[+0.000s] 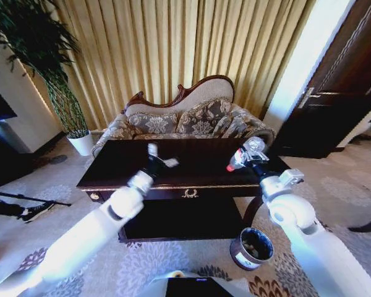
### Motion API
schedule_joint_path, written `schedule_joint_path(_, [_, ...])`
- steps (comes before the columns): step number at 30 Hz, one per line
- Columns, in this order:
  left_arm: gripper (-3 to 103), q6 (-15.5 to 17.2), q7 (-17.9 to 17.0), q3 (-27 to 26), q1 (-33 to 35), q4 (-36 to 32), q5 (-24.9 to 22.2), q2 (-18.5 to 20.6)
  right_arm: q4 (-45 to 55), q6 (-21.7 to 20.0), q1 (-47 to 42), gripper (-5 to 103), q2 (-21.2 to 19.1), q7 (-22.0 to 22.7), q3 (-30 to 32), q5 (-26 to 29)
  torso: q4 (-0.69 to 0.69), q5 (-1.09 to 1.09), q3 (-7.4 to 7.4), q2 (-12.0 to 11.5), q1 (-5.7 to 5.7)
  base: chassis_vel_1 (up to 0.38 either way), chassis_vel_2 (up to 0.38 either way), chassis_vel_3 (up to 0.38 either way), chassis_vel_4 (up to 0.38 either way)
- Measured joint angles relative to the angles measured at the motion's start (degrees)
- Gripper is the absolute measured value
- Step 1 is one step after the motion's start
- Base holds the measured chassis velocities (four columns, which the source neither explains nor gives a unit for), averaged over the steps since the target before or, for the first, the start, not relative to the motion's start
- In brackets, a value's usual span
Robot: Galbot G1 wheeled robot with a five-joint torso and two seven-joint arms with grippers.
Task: Move to the front of the table and place the trash on the table into the trash bin.
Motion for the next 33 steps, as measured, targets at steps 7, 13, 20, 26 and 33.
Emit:
schedule_joint_path(7, [100, 7.4, -8.2, -18.1, 11.2, -3.4, -7.6, 3.0, -2.6, 0.7, -1.0, 24, -0.4, -0.6, 0.4, -3.3, 0.00, 0.01, -0.01, 0.0, -0.01, 0.000, 0.000, 0.000, 0.000])
schedule_joint_path(13, [100, 11.0, -7.4, -36.1, 23.1, -4.7, -10.2, 0.5, -3.3, 0.8, -2.3, 24, -2.2, -0.6, 0.6, -4.0, 0.01, -0.03, -0.01, 0.0, 0.00, 0.000, 0.000, 0.000, 0.000])
schedule_joint_path(20, [100, 13.9, -4.1, -48.4, 31.3, -5.0, -19.7, -1.8, -2.3, 0.8, -5.0, 24, -3.5, 0.4, 1.3, -3.8, 0.00, 0.00, -0.01, 0.0, -0.01, 0.000, 0.000, 0.000, 0.000])
schedule_joint_path(26, [100, 15.8, 2.9, -52.3, 33.9, -5.0, -26.3, -2.2, -1.0, 0.7, -5.8, 24, -4.2, 0.5, 0.7, -4.1, 0.00, 0.00, -0.01, 0.0, 0.00, 0.000, 0.000, 0.000, 0.000])
schedule_joint_path(33, [100, 14.6, 8.1, -51.6, 33.2, -4.4, -26.6, -1.9, 1.6, -0.3, -6.6, 24, -5.1, 1.2, 1.3, -2.7, -0.01, 0.00, -0.01, 0.0, 0.01, 0.000, 0.000, 0.000, 0.000])
